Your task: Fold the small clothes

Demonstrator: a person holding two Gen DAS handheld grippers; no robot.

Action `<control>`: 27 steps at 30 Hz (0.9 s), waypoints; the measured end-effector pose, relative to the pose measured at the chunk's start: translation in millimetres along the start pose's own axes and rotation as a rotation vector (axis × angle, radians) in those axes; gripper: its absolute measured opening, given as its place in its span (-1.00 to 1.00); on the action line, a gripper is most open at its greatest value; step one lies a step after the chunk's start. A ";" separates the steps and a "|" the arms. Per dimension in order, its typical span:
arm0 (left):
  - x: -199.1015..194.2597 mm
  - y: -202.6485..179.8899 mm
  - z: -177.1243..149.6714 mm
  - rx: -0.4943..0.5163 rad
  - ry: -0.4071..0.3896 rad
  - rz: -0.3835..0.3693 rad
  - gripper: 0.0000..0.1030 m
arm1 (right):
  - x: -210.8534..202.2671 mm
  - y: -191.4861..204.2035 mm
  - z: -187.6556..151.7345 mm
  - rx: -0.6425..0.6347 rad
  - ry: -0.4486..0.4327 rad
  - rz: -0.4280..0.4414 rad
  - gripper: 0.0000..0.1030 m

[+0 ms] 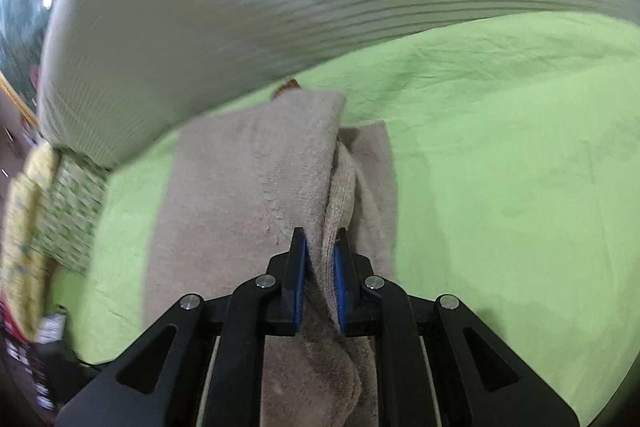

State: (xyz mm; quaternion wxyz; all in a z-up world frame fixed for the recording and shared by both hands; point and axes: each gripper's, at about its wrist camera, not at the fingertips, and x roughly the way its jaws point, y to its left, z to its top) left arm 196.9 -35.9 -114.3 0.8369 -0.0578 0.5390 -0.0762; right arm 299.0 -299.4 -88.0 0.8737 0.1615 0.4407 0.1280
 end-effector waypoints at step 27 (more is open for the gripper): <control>-0.8 3.8 9.8 -0.036 -0.011 -0.027 -0.69 | -56.8 -26.0 -86.3 0.094 0.012 0.050 -0.84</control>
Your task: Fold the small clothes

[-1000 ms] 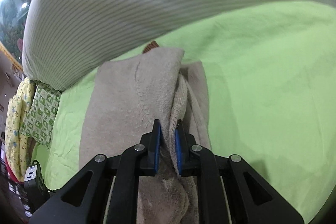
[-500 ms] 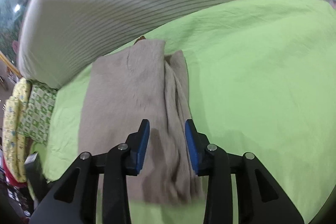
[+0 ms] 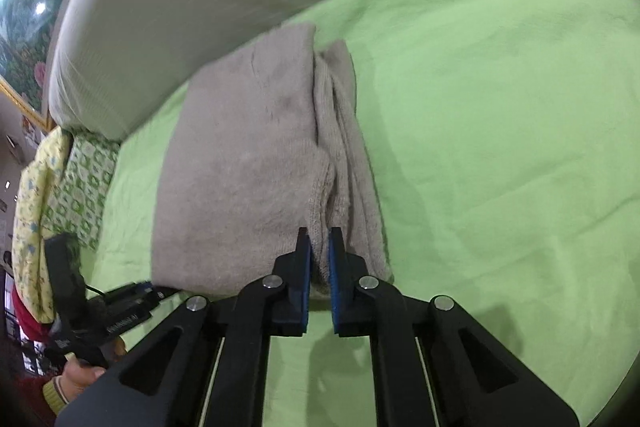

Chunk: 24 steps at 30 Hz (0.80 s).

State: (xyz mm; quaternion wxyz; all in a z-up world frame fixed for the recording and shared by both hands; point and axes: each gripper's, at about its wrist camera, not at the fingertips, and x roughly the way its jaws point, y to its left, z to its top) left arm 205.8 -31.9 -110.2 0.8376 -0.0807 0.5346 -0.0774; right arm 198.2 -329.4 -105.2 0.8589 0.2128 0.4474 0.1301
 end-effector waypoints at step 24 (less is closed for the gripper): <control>-31.0 28.8 9.6 -0.033 0.038 -0.107 -0.50 | -9.2 2.8 18.7 -0.015 0.008 -0.065 -0.55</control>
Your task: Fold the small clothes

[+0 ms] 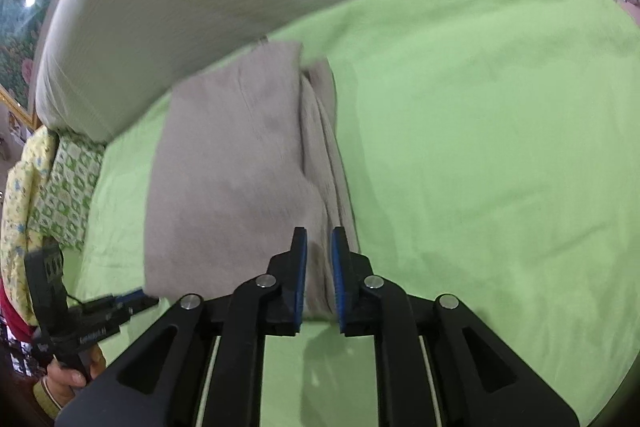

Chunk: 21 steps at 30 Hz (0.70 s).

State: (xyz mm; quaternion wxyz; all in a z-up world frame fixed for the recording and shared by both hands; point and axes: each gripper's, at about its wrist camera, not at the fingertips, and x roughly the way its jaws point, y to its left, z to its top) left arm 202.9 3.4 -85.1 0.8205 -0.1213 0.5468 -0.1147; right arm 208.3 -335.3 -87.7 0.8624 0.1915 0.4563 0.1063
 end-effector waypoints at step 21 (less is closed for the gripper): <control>31.0 16.7 94.9 -0.190 -0.048 -0.081 0.50 | 97.7 18.6 80.5 -0.009 0.037 -0.032 -0.53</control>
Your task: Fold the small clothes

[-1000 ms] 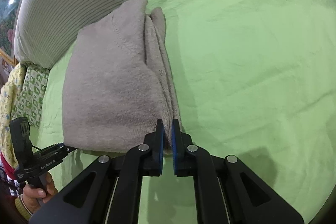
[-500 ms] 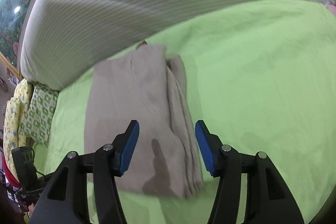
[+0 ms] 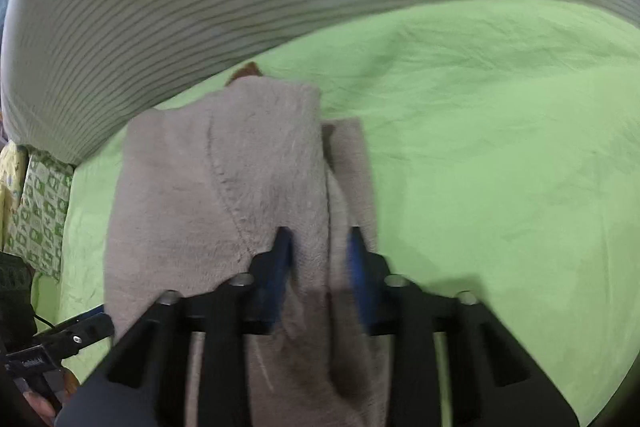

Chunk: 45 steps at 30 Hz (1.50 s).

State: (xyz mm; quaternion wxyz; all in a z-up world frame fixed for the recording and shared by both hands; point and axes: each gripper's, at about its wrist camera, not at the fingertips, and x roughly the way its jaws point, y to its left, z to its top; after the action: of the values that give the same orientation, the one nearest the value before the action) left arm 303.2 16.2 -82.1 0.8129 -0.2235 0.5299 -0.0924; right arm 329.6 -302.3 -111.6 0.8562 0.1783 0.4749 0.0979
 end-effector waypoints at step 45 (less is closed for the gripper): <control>-89.6 51.2 -52.6 -0.077 -0.091 -0.092 -0.17 | -62.0 80.6 -52.5 -0.052 0.053 0.338 -0.55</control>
State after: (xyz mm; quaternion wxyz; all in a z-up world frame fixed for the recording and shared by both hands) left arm 213.5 82.1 -50.0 0.8217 -0.2828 0.4848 -0.0991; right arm 252.3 -238.1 -56.8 0.8192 0.2308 0.4577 0.2573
